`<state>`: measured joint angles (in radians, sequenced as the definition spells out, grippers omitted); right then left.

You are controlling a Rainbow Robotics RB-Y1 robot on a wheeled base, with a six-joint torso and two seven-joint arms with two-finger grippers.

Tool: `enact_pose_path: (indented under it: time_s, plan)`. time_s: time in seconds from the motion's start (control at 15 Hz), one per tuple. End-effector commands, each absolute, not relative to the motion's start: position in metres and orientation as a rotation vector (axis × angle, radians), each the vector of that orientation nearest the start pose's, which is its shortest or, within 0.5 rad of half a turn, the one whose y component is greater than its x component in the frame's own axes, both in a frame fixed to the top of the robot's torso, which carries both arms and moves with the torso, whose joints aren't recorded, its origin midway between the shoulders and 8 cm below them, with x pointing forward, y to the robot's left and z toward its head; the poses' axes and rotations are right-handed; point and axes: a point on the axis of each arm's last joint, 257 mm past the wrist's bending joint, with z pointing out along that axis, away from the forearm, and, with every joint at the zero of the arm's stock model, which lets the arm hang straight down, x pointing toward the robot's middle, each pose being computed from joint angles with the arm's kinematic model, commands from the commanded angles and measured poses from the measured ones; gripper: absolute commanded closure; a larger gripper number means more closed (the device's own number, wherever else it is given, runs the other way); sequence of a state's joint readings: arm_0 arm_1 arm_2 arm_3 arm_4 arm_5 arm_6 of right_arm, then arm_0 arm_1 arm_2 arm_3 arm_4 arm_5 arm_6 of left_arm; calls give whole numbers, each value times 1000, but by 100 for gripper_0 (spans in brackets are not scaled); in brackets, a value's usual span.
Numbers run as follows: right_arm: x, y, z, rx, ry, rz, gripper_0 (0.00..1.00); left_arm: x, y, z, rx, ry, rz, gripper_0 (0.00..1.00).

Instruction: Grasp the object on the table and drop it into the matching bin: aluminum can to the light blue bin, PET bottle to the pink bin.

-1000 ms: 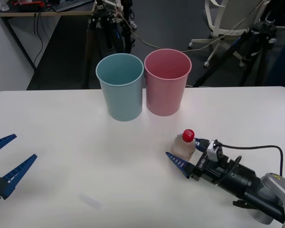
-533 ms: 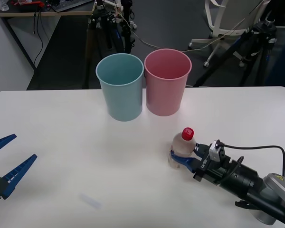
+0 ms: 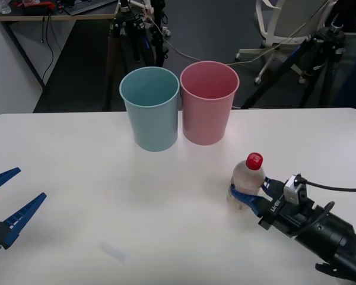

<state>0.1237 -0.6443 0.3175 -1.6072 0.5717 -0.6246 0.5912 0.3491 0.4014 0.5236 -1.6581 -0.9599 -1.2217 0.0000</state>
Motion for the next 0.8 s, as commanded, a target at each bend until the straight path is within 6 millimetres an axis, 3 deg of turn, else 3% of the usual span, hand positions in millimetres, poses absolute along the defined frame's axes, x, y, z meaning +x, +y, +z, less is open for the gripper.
enact_pose_path:
  time_s: [0.07,0.47,0.8]
  plan:
    - [401,-167,-211,-636,1444,533,100,342,330,-169,465,1441,-567,0]
    - [393,-188,-135,-558,1436,531,100,342,330,-169,465,1441,-567,0]
    - [391,-185,-70,-548,1446,543,100,342,330,-169,465,1441,-567,0]
